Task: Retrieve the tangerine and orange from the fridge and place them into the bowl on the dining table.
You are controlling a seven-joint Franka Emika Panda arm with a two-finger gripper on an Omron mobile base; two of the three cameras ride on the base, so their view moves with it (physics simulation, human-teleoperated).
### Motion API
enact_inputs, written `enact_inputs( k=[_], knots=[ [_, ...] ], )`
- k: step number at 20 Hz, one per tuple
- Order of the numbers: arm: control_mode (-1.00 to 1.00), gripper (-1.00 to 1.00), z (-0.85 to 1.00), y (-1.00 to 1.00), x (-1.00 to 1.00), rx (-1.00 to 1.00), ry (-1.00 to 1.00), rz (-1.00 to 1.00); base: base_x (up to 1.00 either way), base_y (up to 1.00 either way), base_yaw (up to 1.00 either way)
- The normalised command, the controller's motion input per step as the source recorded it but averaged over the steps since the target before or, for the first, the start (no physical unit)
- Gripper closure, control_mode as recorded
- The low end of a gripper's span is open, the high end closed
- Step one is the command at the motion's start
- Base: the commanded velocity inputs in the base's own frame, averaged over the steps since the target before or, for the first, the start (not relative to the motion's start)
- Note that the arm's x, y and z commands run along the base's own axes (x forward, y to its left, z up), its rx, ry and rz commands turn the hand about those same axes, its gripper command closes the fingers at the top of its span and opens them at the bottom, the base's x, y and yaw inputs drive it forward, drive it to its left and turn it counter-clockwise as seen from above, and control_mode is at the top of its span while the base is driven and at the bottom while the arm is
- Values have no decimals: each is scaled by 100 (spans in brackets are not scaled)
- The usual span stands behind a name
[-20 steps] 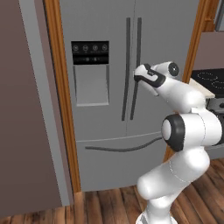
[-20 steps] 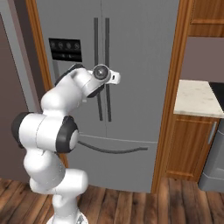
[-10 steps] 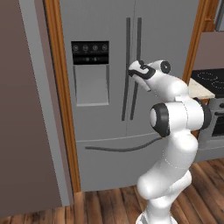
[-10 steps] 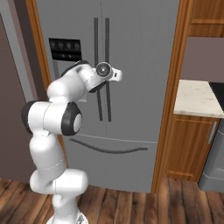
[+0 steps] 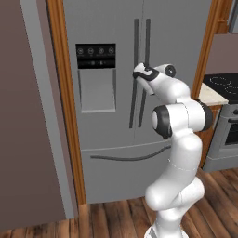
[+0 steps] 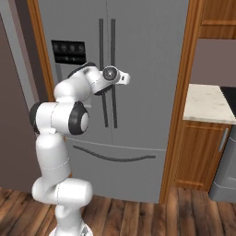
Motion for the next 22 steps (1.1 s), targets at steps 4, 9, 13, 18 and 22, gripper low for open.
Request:
enact_inputs(
  k=[4, 9, 13, 18, 22],
  knots=[
    [-100, -100, -16, 0, 71, 0, 0, 0, 0, 0, 0],
    [-100, 100, -13, 0, 78, 0, 0, 0, 0, 0, 0],
    [-100, 100, 0, -3, 32, 0, 0, 0, 0, 0, 0],
    [-100, 100, 3, -44, -47, 0, 5, 0, 0, 0, 0],
    [-100, 100, 0, -83, -91, 0, 14, -3, 0, 0, 0]
  ],
)
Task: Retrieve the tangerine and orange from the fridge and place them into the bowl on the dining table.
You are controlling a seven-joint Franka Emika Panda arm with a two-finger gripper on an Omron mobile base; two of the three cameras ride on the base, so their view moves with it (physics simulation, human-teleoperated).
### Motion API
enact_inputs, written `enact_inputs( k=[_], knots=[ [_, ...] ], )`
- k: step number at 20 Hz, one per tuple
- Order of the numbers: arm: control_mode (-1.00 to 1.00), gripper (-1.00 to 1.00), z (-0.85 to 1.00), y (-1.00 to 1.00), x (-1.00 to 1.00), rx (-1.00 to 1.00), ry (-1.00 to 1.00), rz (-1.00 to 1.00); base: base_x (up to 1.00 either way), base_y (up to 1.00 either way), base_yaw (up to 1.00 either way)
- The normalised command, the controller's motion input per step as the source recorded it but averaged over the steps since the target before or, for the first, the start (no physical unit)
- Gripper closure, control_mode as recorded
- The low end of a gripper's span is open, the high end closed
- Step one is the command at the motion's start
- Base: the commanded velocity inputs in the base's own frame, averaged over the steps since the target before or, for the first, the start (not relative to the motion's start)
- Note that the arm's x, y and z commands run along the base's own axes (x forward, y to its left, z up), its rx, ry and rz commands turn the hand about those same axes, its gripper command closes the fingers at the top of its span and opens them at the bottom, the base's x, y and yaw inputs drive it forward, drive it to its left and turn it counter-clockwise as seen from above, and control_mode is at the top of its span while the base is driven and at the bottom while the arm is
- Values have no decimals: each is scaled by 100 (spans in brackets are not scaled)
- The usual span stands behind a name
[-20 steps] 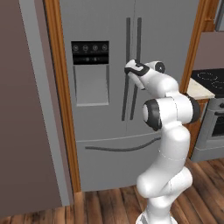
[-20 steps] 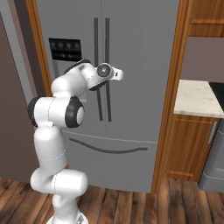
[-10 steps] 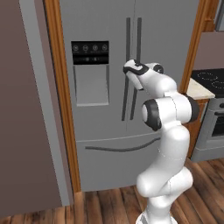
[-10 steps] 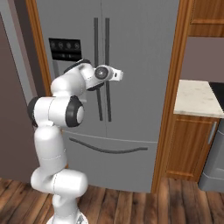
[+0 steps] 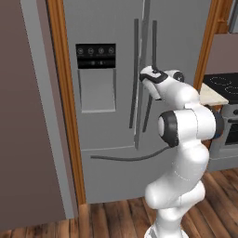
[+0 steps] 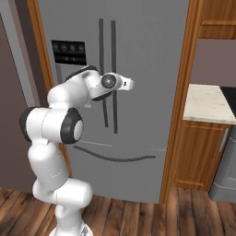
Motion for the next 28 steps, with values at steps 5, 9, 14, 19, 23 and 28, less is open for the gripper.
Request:
enact_inputs(
  k=[5, 9, 14, 19, 23, 28],
  knots=[
    [-100, 100, 0, -99, -100, 0, 13, -7, 0, 0, 0],
    [-100, 100, 0, -100, -96, 0, 1, -7, 0, 0, 0],
    [-100, -100, 0, -88, -76, 0, 0, -3, 0, 0, 0],
    [-100, -100, 5, -56, -56, 0, 0, 0, 0, 0, 0],
    [-100, -100, 37, -19, -57, -4, 0, -1, 0, 0, 0],
    [-100, -100, 75, 2, -62, -26, 0, 0, 0, 0, 0]
  ],
)
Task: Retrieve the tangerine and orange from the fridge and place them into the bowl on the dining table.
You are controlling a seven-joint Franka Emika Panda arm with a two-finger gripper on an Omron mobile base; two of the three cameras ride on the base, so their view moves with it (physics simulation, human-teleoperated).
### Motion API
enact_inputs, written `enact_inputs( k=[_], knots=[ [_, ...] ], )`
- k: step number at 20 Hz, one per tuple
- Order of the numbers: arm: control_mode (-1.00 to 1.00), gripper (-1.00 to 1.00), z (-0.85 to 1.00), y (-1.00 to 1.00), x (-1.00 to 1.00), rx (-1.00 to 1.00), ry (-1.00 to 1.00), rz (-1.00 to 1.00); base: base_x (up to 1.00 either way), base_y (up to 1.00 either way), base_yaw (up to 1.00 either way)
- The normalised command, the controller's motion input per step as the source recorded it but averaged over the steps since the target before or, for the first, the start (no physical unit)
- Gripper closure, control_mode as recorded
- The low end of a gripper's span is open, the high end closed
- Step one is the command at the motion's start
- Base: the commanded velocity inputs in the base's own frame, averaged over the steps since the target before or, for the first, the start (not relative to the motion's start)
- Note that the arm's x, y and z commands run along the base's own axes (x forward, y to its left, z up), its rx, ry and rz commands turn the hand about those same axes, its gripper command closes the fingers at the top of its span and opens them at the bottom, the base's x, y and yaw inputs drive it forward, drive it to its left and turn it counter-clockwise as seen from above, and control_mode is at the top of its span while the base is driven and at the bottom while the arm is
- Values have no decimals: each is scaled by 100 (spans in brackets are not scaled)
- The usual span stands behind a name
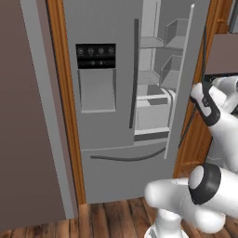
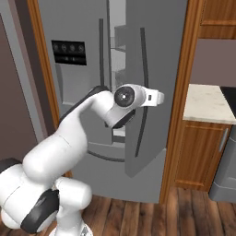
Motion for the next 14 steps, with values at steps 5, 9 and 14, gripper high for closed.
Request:
enact_inputs(
  k=[5, 9, 14],
  knots=[
    [-100, -100, 73, 19, -72, -40, 0, 0, 0, 0, 0],
    [-100, -100, 32, 48, -77, -46, 0, 0, 0, 0, 0],
    [-100, -100, 4, 57, -44, -43, 2, 0, 0, 0, 0]
  ],
)
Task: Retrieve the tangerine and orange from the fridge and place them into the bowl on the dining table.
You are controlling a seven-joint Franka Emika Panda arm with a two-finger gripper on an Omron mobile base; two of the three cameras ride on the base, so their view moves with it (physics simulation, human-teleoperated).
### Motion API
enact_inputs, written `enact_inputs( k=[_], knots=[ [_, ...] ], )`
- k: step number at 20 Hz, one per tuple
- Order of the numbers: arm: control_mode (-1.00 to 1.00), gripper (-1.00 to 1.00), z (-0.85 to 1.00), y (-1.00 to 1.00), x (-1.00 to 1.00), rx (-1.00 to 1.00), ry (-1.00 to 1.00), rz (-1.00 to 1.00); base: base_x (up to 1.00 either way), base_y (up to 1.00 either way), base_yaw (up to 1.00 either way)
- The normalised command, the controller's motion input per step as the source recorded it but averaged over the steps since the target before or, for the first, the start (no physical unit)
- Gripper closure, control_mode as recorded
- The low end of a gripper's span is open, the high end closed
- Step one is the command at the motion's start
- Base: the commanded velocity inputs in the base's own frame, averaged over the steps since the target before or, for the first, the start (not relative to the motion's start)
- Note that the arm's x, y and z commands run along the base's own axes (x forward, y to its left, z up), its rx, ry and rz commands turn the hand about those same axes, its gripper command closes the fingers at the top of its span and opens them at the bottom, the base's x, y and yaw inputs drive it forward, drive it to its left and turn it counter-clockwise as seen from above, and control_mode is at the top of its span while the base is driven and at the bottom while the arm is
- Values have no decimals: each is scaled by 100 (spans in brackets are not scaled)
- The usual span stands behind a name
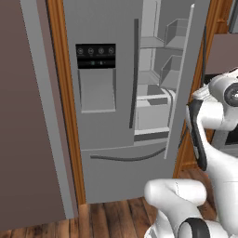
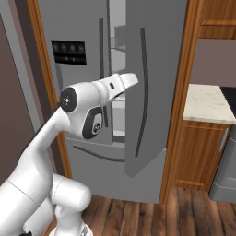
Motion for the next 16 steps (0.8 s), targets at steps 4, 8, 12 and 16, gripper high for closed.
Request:
enact_inputs(
  k=[4, 8, 12, 16],
  knots=[
    [-100, -100, 11, 53, -18, -35, 0, 3, 0, 0, 0],
    [-100, -100, 8, 69, 0, -34, 4, 2, 0, 0, 0],
    [-100, -100, 0, 74, 12, -35, 16, 0, 0, 0, 0],
    [-100, -100, 0, 51, 23, -28, 24, -4, 0, 0, 0]
  ],
)
